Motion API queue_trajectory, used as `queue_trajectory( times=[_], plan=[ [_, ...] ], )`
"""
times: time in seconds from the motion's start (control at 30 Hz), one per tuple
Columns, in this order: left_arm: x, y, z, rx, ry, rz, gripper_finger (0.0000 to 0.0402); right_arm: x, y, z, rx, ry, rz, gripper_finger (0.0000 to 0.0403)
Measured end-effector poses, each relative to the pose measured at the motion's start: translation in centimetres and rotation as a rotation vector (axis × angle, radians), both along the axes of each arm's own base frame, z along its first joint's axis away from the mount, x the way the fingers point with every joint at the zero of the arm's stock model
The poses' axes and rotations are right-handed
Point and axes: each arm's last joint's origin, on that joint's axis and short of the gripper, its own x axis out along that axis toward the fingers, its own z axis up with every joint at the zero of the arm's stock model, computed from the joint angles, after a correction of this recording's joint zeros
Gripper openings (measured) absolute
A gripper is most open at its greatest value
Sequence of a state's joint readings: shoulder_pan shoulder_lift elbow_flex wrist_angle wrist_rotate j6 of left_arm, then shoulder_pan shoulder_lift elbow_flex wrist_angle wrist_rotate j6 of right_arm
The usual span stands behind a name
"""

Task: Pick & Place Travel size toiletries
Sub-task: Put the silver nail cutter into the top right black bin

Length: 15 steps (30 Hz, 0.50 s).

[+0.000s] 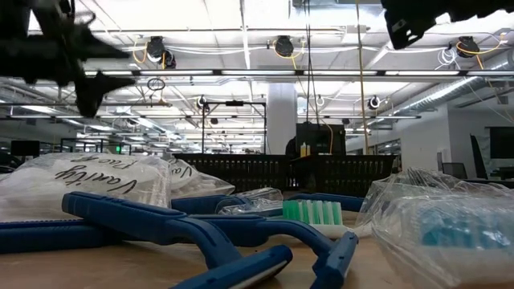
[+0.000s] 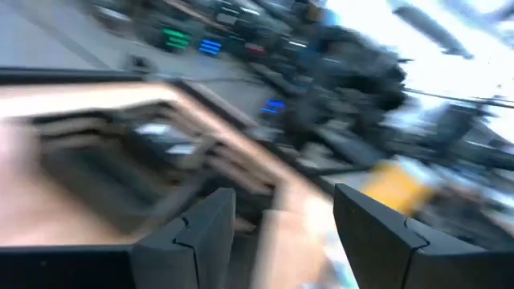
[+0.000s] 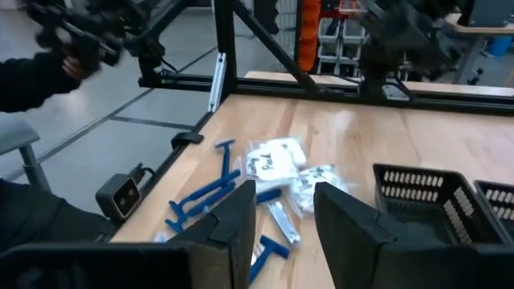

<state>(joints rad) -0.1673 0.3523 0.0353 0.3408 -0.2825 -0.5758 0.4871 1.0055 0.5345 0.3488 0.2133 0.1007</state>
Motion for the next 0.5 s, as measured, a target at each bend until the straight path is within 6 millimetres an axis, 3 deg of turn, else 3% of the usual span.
queue_trajectory(
  times=[0.1, 0.2, 0.33, 0.5],
  plan=[
    [1.0, -1.0, 2.2, 0.004, 0.029, -0.08, 0.0209, -0.2, -0.1, -0.7, -0.017, 0.014, 0.0, 0.0114],
    [3.3, -2.5, 4.5, 0.065, 0.12, -0.097, 0.0209, -0.3, -0.4, -1.0, -0.033, -0.008, -0.047, 0.0114],
    [8.4, -6.0, 7.3, 0.226, 0.246, -0.232, 0.0209, -0.2, -0.6, -1.0, -0.062, -0.016, -0.109, 0.0114],
    [15.7, -10.0, 7.2, 0.356, 0.524, -0.355, 0.0209, -0.2, -0.7, -1.0, -0.058, -0.017, -0.123, 0.0114]
  ],
)
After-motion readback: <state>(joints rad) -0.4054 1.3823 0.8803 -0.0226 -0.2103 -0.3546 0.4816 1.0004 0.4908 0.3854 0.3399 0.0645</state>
